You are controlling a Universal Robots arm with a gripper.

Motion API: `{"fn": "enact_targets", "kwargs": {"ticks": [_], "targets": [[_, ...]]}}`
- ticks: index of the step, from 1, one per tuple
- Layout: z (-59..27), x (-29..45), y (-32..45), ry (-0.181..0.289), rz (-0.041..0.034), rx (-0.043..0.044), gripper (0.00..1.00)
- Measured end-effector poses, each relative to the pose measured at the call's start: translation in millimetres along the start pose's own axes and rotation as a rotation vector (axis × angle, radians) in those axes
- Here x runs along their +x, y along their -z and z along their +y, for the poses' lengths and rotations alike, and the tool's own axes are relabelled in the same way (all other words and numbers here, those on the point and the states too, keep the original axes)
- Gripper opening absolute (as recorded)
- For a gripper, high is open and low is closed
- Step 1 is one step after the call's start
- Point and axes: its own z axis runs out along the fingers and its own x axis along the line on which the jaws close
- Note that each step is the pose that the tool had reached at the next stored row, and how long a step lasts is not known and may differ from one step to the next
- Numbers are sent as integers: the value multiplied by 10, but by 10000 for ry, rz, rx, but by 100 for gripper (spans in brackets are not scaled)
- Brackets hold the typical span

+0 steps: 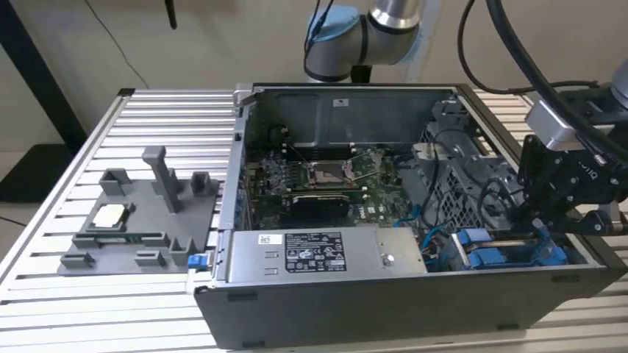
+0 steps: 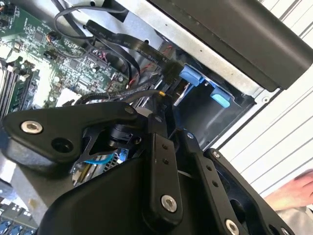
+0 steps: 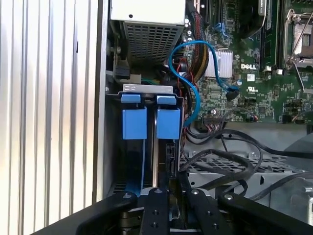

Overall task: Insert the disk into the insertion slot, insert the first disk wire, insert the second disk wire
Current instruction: 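Insert the first disk wire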

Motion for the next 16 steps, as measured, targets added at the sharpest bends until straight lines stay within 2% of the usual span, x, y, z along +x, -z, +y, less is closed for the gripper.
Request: {"fn": "enact_targets", "kwargs": {"ticks": [7,11,16], "targets": [[-11,-27,-26,2,-50,7,19],[-22,-26,-36,-11,-48,9,19],[-26,-19,-39,-266,-61,34,19]]}}
